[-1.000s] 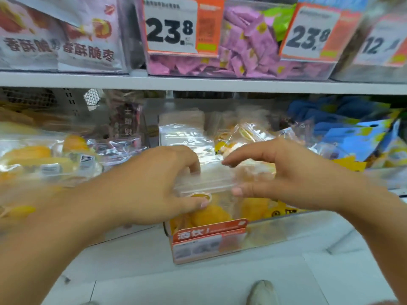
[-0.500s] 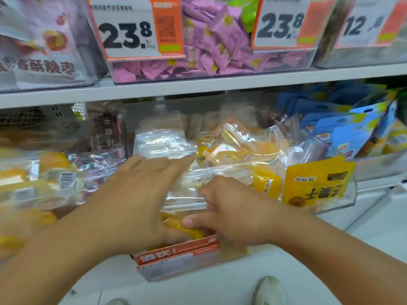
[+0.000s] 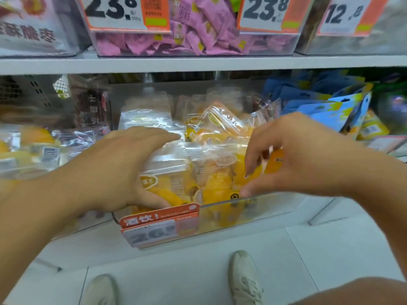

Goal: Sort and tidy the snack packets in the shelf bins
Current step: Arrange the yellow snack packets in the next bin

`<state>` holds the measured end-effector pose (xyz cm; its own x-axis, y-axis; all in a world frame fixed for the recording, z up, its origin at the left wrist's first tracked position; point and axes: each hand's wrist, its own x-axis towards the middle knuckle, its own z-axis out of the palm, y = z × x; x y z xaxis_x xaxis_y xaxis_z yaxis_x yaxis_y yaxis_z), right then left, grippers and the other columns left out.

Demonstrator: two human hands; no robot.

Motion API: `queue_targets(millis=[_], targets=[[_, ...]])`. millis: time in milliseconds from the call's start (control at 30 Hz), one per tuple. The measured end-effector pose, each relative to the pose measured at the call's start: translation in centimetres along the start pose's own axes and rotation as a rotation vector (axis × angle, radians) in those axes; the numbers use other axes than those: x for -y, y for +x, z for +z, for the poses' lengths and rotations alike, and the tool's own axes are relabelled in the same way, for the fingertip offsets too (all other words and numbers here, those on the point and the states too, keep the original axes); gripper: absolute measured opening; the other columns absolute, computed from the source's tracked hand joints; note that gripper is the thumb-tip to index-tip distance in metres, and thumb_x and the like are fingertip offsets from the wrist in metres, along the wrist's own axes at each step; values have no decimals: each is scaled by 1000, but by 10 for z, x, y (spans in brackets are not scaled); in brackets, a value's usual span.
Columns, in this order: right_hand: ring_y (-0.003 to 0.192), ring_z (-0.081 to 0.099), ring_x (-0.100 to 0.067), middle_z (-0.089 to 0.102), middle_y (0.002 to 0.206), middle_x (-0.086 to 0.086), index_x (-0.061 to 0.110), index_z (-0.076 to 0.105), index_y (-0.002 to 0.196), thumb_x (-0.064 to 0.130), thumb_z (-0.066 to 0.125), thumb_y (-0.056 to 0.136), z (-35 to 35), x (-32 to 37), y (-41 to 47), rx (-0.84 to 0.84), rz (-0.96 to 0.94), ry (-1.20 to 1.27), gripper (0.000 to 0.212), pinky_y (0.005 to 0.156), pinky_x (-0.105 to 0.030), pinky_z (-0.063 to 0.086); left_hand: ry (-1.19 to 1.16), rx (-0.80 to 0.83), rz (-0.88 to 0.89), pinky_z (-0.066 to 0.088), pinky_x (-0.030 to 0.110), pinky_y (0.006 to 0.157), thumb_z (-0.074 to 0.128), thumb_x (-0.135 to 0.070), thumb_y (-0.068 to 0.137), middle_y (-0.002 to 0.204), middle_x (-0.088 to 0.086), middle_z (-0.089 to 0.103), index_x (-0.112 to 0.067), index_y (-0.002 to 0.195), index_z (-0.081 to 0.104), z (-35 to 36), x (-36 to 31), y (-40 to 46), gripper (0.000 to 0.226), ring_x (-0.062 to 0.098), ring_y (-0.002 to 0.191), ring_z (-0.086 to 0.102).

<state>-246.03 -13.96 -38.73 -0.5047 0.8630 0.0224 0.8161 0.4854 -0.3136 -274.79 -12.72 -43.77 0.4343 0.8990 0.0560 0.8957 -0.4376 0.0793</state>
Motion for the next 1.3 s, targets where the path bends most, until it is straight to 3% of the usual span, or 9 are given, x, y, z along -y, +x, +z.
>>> queue_targets(millis=[133, 300, 467, 567, 700, 900, 1067, 1167, 1300], targets=[[103, 60, -15, 63, 94, 11, 34, 66, 105, 52, 67, 84, 34, 12, 1, 140, -45, -535, 28, 120, -39, 15, 23, -386, 180, 39, 55, 106, 46, -78, 86, 140, 2, 52, -20, 132, 56, 1, -20, -11, 75, 27, 131, 48], [87, 67, -18, 49, 65, 8, 28, 62, 84, 41, 54, 95, 44, 10, -2, 136, -102, -696, 18, 121, -45, -18, 244, -383, 234, 37, 42, 77, 66, -75, 73, 87, -2, 60, -20, 86, 63, 32, -61, -29, 57, 25, 81, 56], [50, 62, -13, 50, 40, 5, 25, 60, 47, 34, 79, 64, 53, 2, -10, -23, -272, -571, 27, 117, -36, 32, 277, -349, 391, 32, 35, 68, 70, -61, 77, 66, -4, 54, -21, 70, 59, 45, -37, -21, 42, 22, 63, 51], [66, 71, -20, 47, 42, 4, 22, 51, 45, 30, 90, 57, 57, 17, -14, 7, -297, -454, 41, 90, -39, 58, 213, -339, 431, 32, 32, 67, 71, -60, 78, 65, -4, 53, -20, 69, 58, 42, -29, -23, 44, 23, 60, 51], [127, 54, -25, 30, 64, 8, 24, 43, 67, 39, 58, 96, 53, 20, -15, 191, -103, -384, 36, 99, -41, 49, 189, -292, 418, 34, 31, 66, 65, -64, 78, 64, -8, 53, -23, 69, 56, 42, -28, -24, 43, 21, 57, 51], [120, 58, -20, 65, 108, 8, 28, 63, 101, 42, 59, 96, 44, 7, -6, 162, -83, -361, 16, 87, -39, 51, 56, -319, 267, 43, 35, 66, 39, -82, 83, 79, -10, 54, -26, 86, 58, 21, -53, -19, 59, 19, 73, 51], [101, 65, -10, 71, 112, 13, 32, 69, 118, 46, 71, 87, 27, 1, 3, -308, -98, -7, 34, 88, -33, 51, -99, -296, 99, 45, 44, 97, 49, -58, 86, 127, -5, 58, -26, 135, 53, -4, -55, 22, 59, 23, 116, 54], [124, 53, -19, 58, 136, 6, 31, 49, 141, 50, 76, 81, 26, 4, 37, -35, 73, -235, 69, 101, -38, 46, 11, 104, -55, 40, 41, 109, 58, -55, 83, 153, -5, 43, -34, 153, 28, 1, -46, 48, 80, 23, 137, 44], [106, 59, -21, 61, 114, 3, 25, 60, 123, 54, 82, 72, 41, 9, 80, 84, 63, -277, 63, 85, -38, 53, 19, -53, -118, 52, 38, 83, 67, -46, 74, 115, -4, 66, -35, 121, 57, 7, -45, 60, 48, 24, 106, 60]])
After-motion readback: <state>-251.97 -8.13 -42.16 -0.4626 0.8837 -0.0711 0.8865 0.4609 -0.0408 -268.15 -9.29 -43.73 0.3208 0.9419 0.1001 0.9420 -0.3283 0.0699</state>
